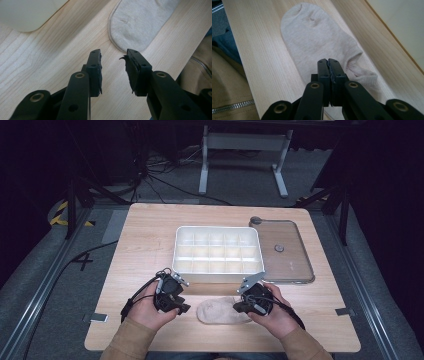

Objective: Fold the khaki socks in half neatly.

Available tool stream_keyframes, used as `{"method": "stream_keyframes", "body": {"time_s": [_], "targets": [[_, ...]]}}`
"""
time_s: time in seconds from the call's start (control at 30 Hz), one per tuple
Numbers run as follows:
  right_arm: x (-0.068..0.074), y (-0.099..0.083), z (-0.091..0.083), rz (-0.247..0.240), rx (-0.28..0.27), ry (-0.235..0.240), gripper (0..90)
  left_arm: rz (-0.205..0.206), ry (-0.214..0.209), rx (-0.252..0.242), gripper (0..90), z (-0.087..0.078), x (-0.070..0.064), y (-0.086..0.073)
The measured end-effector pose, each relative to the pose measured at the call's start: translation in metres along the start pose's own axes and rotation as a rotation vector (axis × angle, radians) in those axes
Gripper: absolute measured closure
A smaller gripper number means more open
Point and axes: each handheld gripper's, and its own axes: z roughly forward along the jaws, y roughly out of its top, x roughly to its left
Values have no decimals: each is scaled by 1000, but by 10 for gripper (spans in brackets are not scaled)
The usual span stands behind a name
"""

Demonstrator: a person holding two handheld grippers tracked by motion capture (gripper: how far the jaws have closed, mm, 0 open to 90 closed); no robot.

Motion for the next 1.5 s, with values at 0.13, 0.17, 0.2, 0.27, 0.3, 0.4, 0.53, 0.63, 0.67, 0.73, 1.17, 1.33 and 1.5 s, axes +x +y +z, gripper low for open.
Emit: {"method": "stream_keyframes", "body": {"time_s": [0.13, 0.17, 0.2, 0.27, 0.3, 0.4, 0.53, 0.63, 0.67, 0.73, 1.17, 1.33, 1.5], "targets": [[3, 1, 4, -7, -6, 10, 887, -12, 13, 5, 659, 3, -3, -1], [4, 1, 5, -9, -5, 10, 887, -19, 9, 7, 656, 4, -3, -1], [5, 1, 6, -14, -9, 3, 890, -18, 14, 6, 642, 5, -3, -1], [6, 1, 7, -17, -12, 7, 895, -16, 18, 3, 640, 6, -3, 0], [7, 1, 8, -16, -17, 4, 896, -18, 16, 7, 636, 7, -3, 0], [7, 0, 9, -21, -18, 12, 899, -20, 17, 1, 621, 8, -4, 1], [10, -2, 13, -26, -9, 28, 899, -16, 5, 5, 621, 11, -4, 3], [13, -2, 18, -35, -3, 32, 899, -8, -2, 11, 623, 14, -4, 4], [14, -2, 19, -38, -2, 35, 899, -12, -5, 13, 625, 15, -4, 5], [15, -3, 22, -42, 5, 33, 898, -7, -11, 10, 626, 17, -3, 6], [19, -7, 33, -63, 18, 33, 898, -9, -22, 22, 629, 27, -5, 11], [20, -9, 36, -51, 21, 36, 895, -10, -25, 16, 629, 31, -5, 12], [22, -10, 36, -64, 22, 20, 895, -25, -30, 22, 632, 36, -5, 13]]}}
